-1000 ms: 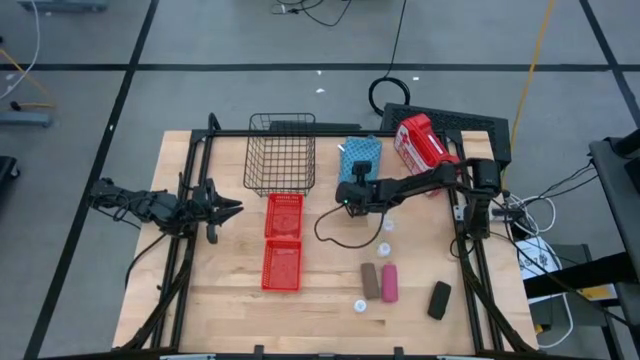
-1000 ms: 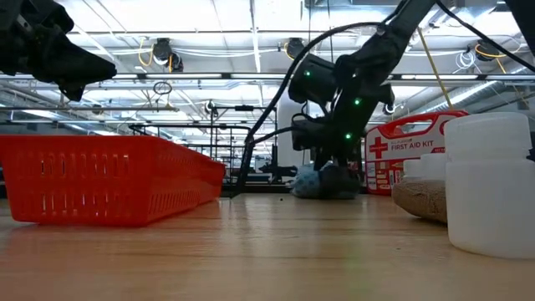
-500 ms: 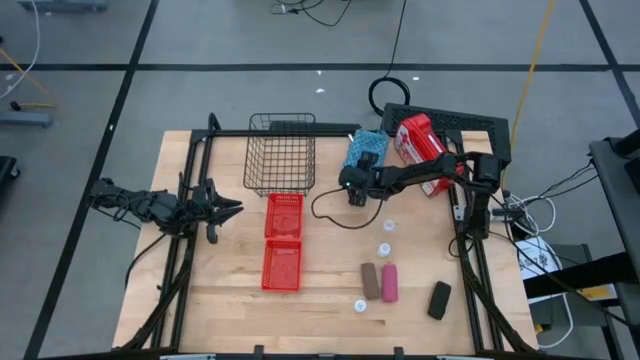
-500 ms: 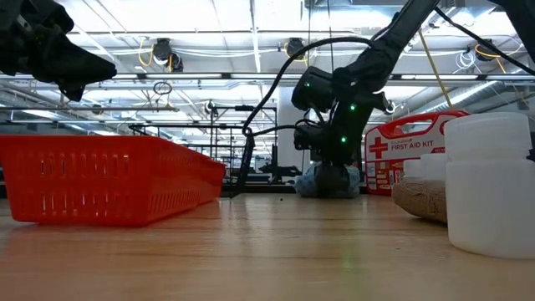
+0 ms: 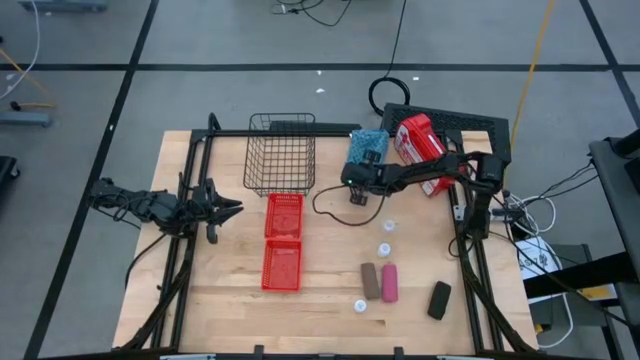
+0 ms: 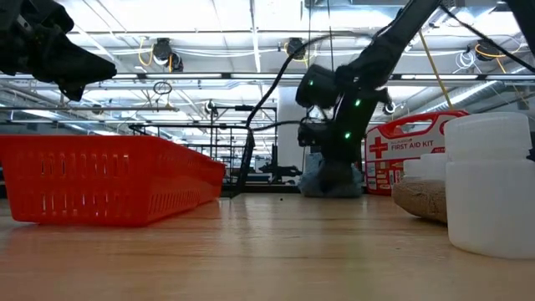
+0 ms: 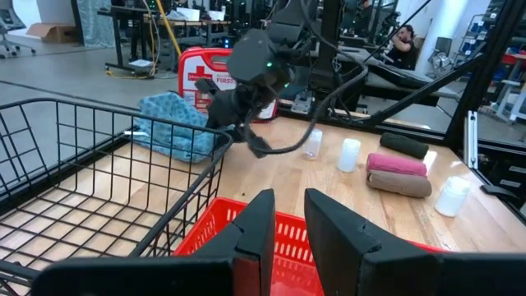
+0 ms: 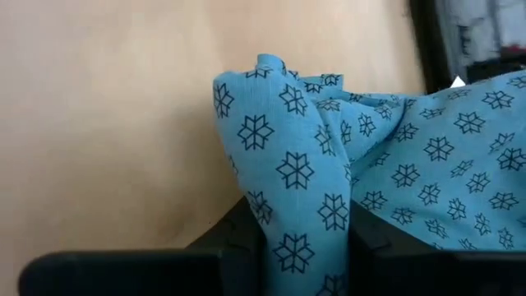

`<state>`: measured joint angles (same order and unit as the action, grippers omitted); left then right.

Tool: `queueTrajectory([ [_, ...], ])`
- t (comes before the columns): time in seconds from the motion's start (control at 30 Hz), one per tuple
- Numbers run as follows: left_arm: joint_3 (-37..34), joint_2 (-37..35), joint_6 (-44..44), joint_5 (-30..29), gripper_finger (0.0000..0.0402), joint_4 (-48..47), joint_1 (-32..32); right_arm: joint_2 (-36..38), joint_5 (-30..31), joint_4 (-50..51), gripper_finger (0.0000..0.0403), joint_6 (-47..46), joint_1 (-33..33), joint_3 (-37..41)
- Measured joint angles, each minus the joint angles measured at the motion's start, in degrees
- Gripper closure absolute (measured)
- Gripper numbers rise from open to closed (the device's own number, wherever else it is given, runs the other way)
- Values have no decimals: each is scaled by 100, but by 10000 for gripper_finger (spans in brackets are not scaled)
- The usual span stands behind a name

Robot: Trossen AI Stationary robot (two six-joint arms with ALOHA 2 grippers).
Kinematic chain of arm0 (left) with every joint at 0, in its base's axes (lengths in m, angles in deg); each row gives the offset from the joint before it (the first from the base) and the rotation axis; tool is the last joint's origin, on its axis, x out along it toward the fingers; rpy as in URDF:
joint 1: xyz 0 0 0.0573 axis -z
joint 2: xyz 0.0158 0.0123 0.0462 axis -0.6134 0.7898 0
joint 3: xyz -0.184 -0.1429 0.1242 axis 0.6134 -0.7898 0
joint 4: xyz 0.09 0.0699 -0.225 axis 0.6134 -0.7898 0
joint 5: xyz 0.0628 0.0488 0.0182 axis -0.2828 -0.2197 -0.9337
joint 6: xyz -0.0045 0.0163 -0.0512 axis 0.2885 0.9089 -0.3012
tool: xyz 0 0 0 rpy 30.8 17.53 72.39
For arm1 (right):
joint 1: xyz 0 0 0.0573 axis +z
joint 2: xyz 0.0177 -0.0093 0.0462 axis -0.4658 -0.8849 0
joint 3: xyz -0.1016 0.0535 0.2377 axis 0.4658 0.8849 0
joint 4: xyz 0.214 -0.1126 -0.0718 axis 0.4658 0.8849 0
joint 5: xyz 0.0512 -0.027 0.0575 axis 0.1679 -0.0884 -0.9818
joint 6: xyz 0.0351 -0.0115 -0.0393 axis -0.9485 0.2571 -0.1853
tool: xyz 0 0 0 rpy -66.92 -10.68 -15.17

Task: Pick & place medical supplies in basket/bin
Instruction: Put the blue patient gown into the black wire basket

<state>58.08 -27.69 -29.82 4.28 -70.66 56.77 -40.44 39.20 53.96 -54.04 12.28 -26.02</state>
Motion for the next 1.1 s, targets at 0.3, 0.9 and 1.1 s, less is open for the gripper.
queueTrajectory([
  [0.3, 0, 0, 0, 0, 327, -2, 0, 1813, -951, -95, 329, -186, 310, 3],
  [0.9, 0, -1, 143, -6, 327, 244, 0, 3922, -3233, 542, 329, -318, 321, -10],
  [1.1, 0, 0, 609, -7, 327, 755, -2, 4194, -4071, 650, 329, -111, 323, -11],
])
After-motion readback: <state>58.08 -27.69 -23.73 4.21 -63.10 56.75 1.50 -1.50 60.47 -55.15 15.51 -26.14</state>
